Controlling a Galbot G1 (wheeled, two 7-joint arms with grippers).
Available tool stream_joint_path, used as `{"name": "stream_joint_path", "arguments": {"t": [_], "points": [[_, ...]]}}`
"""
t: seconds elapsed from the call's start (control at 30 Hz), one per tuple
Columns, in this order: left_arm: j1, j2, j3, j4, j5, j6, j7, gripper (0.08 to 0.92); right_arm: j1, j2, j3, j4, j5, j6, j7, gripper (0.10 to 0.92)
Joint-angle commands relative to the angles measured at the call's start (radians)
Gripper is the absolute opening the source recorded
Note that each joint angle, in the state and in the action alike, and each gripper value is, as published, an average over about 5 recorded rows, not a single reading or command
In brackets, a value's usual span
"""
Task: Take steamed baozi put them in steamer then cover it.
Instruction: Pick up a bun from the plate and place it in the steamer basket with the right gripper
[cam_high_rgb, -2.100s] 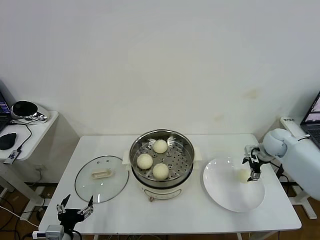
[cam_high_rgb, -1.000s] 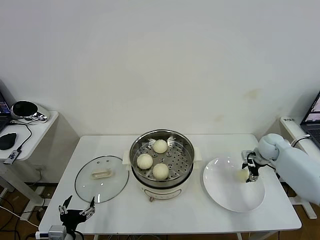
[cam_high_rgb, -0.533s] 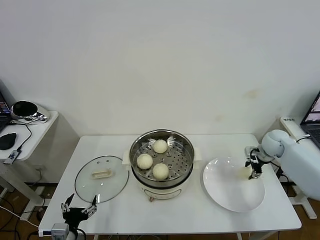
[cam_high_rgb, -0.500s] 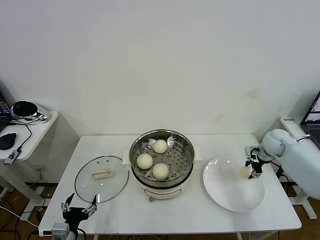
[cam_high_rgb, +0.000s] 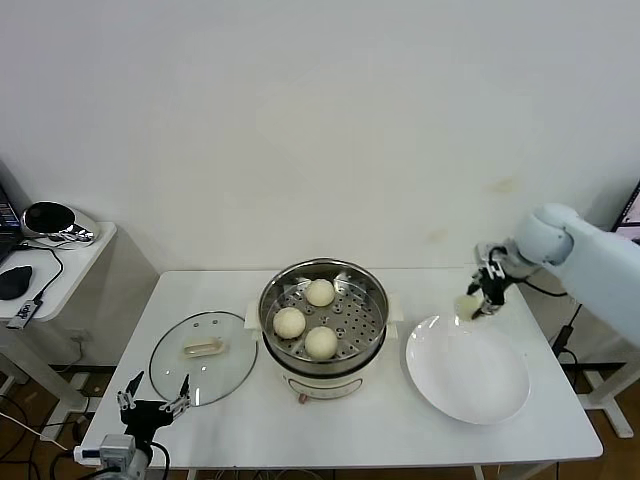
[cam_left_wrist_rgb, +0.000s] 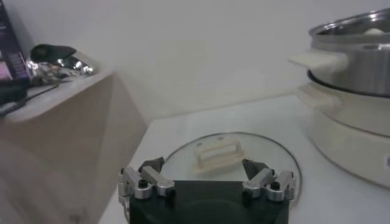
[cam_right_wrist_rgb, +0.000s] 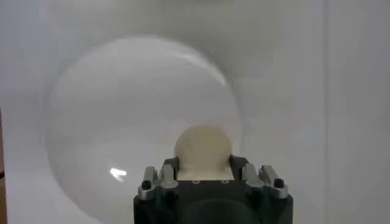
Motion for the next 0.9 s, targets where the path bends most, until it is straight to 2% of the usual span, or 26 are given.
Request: {"name": "stream_joint_path", "arguments": {"t": [0.03, 0.23, 0.43, 0.7, 0.9], "points": [[-0.025, 0.002, -0.011, 0.003, 0.002, -0.001, -0.008, 0.823, 0.404, 0.197, -0.327, 0.036, 0.291, -0.091, 0.0, 0.534], [-0.018, 0.016, -0.014, -0.016, 0.016, 0.01, -0.013, 0.823, 0.468, 0.359, -0.392, -0.008, 0.42, -0.133, 0.006, 0.533], [-0.021, 0.016, -0.019, -0.025, 0.016, 0.018, -0.014, 0.823, 0.448, 0.473, -0.425, -0.036, 0.454, -0.16, 0.025, 0.534], [-0.02, 0.007, -0.015, -0.028, 0.014, 0.018, -0.016, 0.823, 0.37, 0.544, -0.441, -0.047, 0.438, -0.182, 0.052, 0.535], [-0.012, 0.008, -0.022, -0.031, 0.009, 0.018, -0.018, 0.823, 0.286, 0.573, -0.421, -0.1, 0.353, -0.18, 0.066, 0.535]]}}
